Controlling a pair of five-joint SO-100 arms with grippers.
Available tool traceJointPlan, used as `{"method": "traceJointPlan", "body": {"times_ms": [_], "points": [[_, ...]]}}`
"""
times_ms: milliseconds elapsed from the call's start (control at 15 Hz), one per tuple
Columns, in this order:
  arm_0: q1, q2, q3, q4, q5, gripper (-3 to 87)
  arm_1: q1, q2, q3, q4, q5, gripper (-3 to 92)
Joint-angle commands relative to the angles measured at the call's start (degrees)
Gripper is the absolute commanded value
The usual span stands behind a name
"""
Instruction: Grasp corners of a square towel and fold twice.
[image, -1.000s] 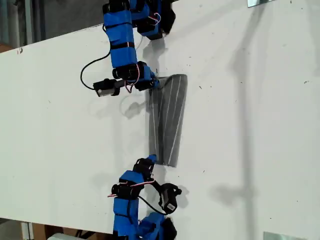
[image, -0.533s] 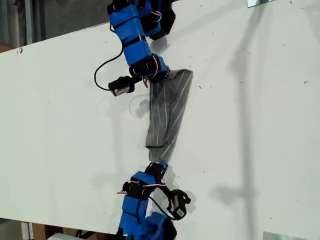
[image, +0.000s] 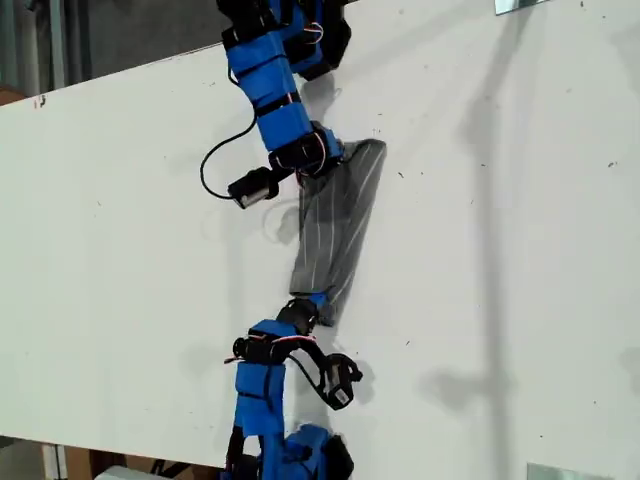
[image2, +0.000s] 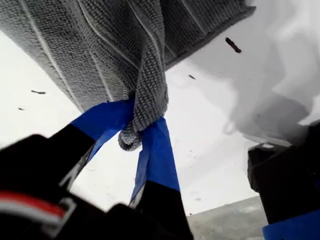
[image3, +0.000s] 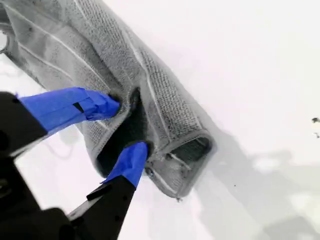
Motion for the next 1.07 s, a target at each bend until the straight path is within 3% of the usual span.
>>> {"method": "traceJointPlan", "body": {"times_ms": [0,400,1000], "points": [[-3.60,-8.17,-14.68,4.83,3.69,18.0,-0.97,-2.11,-5.45,0.79,-0.70,-0.1],[-7.73,-11.78,-19.78,7.03,7.12,22.0,-1.49,-5.10,-7.65,0.26,-0.88,-0.1],[-4.75,-13.45,-13.62,4.57,1.67,22.3,-2.02,-5.71,-8.44,-0.18,-0.79,-0.1]]}}
